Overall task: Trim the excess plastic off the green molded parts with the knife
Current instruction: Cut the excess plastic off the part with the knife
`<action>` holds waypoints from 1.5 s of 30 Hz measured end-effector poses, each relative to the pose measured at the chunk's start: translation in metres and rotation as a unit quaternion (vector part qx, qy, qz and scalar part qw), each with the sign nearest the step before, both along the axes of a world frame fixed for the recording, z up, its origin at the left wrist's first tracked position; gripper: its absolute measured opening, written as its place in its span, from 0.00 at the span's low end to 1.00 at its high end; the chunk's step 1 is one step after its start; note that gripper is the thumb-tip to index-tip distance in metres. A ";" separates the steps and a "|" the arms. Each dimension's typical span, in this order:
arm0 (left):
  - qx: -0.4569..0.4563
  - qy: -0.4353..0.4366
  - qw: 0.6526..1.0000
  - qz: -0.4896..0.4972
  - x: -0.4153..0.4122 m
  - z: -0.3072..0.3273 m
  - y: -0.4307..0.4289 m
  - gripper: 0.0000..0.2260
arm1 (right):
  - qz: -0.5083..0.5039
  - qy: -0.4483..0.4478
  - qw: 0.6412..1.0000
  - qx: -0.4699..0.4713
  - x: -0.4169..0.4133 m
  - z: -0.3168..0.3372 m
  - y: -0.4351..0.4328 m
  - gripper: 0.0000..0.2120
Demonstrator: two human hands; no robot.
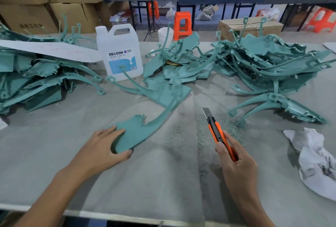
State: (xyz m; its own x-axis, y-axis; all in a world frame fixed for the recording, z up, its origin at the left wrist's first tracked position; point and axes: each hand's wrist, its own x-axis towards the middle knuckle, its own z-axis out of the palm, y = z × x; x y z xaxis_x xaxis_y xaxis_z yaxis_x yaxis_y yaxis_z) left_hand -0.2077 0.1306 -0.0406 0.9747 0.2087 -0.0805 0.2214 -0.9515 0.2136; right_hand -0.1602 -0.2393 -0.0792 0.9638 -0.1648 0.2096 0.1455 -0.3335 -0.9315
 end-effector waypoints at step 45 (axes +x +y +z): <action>-0.563 -0.056 0.824 0.029 -0.050 0.028 -0.080 0.10 | 0.314 0.008 0.913 -0.259 0.098 0.040 0.011 0.12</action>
